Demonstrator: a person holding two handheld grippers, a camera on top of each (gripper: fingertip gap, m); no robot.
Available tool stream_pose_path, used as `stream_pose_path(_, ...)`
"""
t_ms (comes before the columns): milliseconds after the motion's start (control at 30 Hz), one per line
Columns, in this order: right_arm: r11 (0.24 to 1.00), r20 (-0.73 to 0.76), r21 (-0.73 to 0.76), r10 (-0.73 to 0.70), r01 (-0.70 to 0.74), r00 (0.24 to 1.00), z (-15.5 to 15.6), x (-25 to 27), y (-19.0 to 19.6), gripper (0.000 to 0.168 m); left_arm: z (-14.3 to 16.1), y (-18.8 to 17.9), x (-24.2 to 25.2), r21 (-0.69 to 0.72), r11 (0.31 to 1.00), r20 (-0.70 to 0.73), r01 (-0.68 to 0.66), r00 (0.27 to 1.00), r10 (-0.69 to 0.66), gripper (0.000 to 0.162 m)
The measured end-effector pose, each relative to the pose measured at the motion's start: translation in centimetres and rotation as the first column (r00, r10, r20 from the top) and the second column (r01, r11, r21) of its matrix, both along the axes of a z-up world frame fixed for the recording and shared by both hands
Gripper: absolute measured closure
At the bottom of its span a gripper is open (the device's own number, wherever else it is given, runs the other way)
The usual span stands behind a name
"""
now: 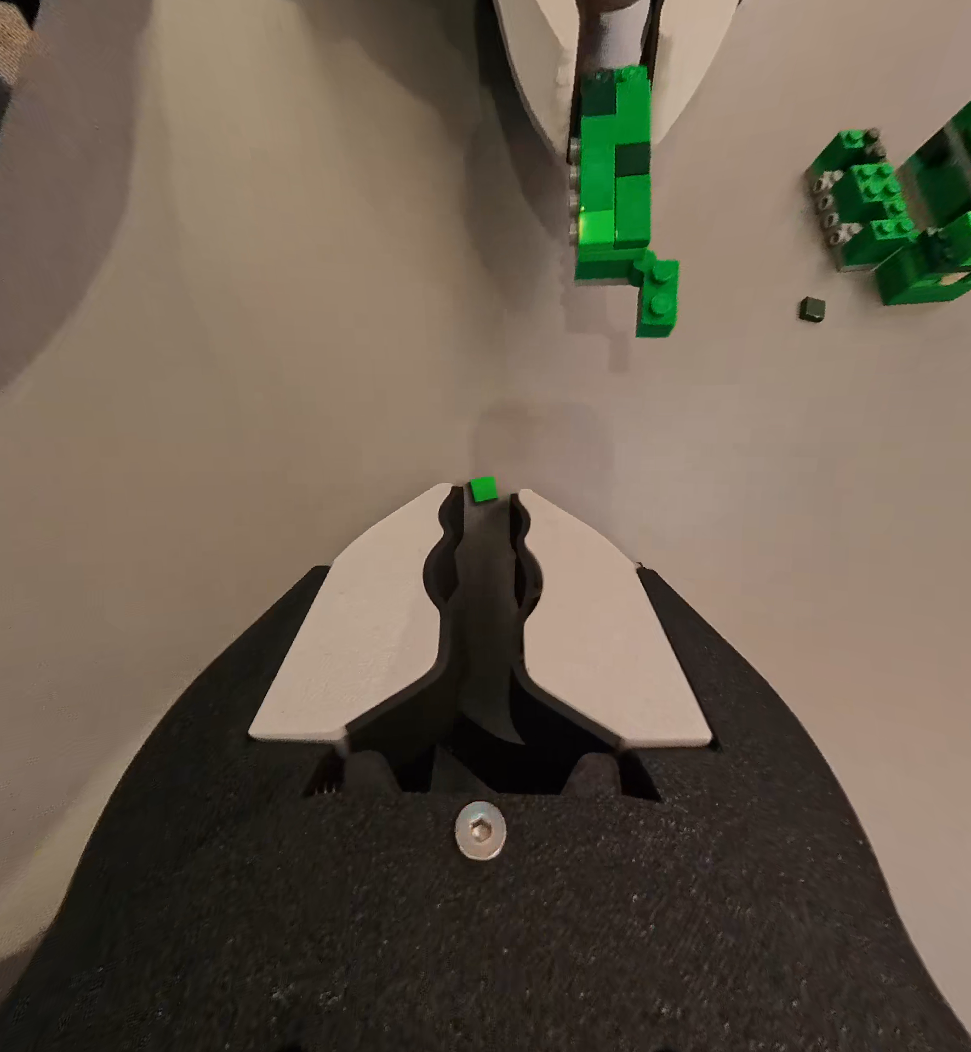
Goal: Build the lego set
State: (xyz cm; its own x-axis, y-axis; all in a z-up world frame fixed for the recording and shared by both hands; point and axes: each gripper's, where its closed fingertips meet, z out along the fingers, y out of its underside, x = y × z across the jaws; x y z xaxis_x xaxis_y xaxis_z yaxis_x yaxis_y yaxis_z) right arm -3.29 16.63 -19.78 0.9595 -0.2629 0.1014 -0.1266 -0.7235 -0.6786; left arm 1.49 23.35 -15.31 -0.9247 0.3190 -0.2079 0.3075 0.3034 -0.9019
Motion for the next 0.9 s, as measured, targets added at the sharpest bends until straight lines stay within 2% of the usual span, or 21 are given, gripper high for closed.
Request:
stream_pose_path(33,1.0,-0.001,-0.005,0.007,-0.007,1.0,0.0,0.0,0.0,0.153,0.0,0.0,0.0,0.0,1.0,-0.003,0.003,1.0,-0.003,0.146)
stream_pose_path(133,0.999,-0.011,-0.028,0.019,-0.019,1.0,-0.1,0.1,0.1,0.16,0.1,0.1,0.0,-0.003,1.0,-0.013,0.005,1.0,-0.005,0.146)
stream_pose_path(267,0.999,-0.003,-0.039,0.0,0.0,1.0,0.3,0.5,0.0,0.161,0.1,0.0,0.1,0.003,1.0,-0.022,-0.002,1.0,0.002,0.146)
stream_pose_path(367,0.997,0.077,0.055,-0.067,0.062,0.995,2.9,1.7,0.3,0.161,-0.2,-0.1,0.3,0.031,0.999,-0.035,-0.023,0.999,0.024,0.146)
stream_pose_path(467,0.981,0.151,0.172,-0.119,0.092,0.981,6.5,2.9,2.2,0.161,-0.3,-0.3,0.6,0.063,0.996,-0.088,-0.061,0.994,0.067,0.146)
stream_pose_path(567,0.988,0.199,0.145,-0.087,0.059,0.976,7.9,3.7,4.4,0.161,-0.3,-0.5,0.5,0.081,0.994,-0.138,-0.07,0.987,0.081,0.146)
stream_pose_path(733,0.998,0.122,0.069,-0.015,0.007,0.992,7.0,4.4,6.7,0.161,-0.6,-0.4,0.3,0.104,0.993,-0.152,-0.056,0.986,0.071,0.146)
stream_pose_path(900,1.0,0.11,-0.005,0.002,-0.002,0.994,5.7,5.1,7.3,0.161,-0.6,-0.4,0.1,0.113,0.992,-0.163,-0.048,0.984,0.066,0.146)
